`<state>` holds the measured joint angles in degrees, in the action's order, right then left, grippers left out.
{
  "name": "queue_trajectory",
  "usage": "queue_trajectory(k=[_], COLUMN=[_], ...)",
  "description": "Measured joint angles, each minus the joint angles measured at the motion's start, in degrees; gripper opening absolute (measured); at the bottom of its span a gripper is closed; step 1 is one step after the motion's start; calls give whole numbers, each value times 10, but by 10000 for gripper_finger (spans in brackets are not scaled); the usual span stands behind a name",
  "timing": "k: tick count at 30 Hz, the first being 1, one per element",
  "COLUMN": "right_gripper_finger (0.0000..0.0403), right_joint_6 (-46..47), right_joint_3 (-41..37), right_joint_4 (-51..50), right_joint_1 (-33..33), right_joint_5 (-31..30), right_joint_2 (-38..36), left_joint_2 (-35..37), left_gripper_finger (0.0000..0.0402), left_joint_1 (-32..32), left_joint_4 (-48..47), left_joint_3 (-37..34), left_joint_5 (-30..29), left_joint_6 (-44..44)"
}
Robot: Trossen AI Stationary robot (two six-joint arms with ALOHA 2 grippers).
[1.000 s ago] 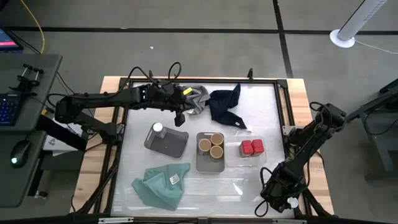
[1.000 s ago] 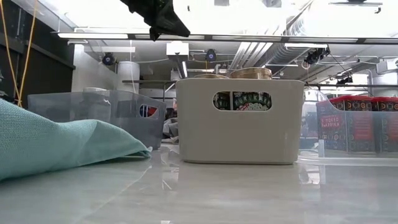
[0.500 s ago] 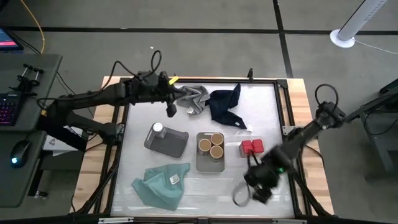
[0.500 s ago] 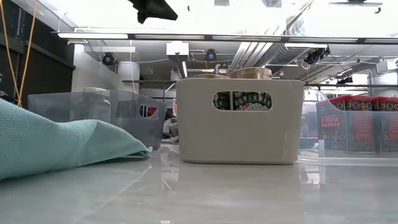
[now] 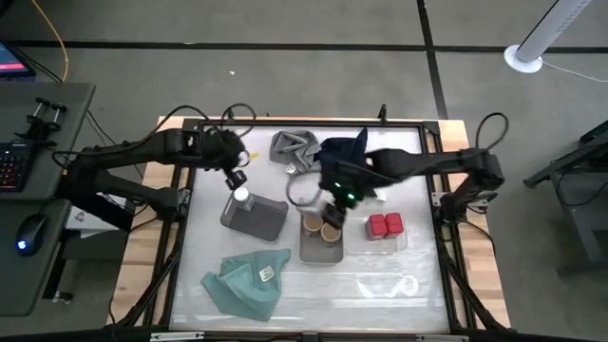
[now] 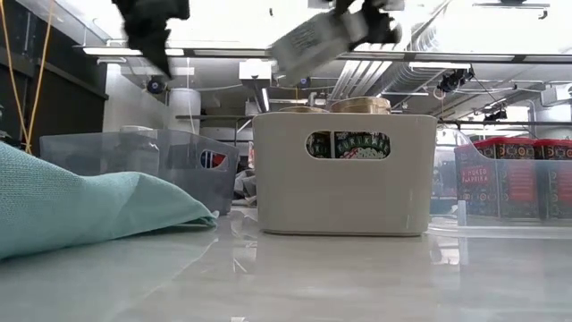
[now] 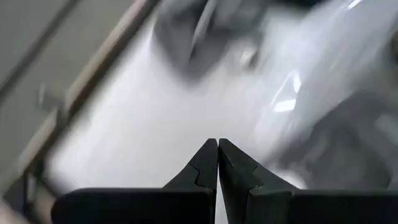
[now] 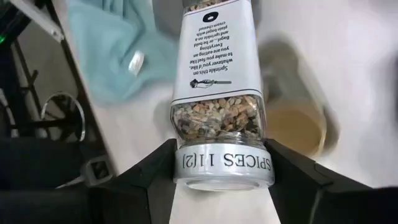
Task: Sort spices by type
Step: Put the white spice bottle into the black bin
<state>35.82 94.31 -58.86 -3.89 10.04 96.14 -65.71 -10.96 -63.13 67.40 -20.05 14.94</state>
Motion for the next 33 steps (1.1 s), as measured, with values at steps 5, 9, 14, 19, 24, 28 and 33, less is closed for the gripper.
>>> queue_trajectory(k=[5, 9, 14, 19, 24, 28, 33], right_gripper_finger=[200, 200, 200, 200, 200, 200, 200], right_joint_6=[-90, -139, -153, -172, -191, -212, -243], right_joint_3=[42, 64, 70, 70, 70, 70, 70], right_joint_4=[18, 20, 22, 22, 26, 24, 23], right_joint_1=[22, 31, 49, 63, 78, 86, 84], right_joint_5=[4, 5, -5, -5, -4, 1, 28], right_joint_2=[54, 73, 72, 70, 70, 70, 70], left_joint_2=[0, -1, -1, -1, -1, -1, -1], left_gripper_finger=[0, 0, 0, 0, 0, 0, 0], left_joint_1=[4, 16, 47, 81, 108, 144, 202], left_joint_4=[-119, -117, -89, -24, 32, 38, 91], left_joint_3=[-46, -134, -222, -245, -253, -254, -254], left_joint_5=[48, 134, 175, 176, 182, 197, 213], left_joint_6=[157, 228, 313, 360, 419, 469, 541])
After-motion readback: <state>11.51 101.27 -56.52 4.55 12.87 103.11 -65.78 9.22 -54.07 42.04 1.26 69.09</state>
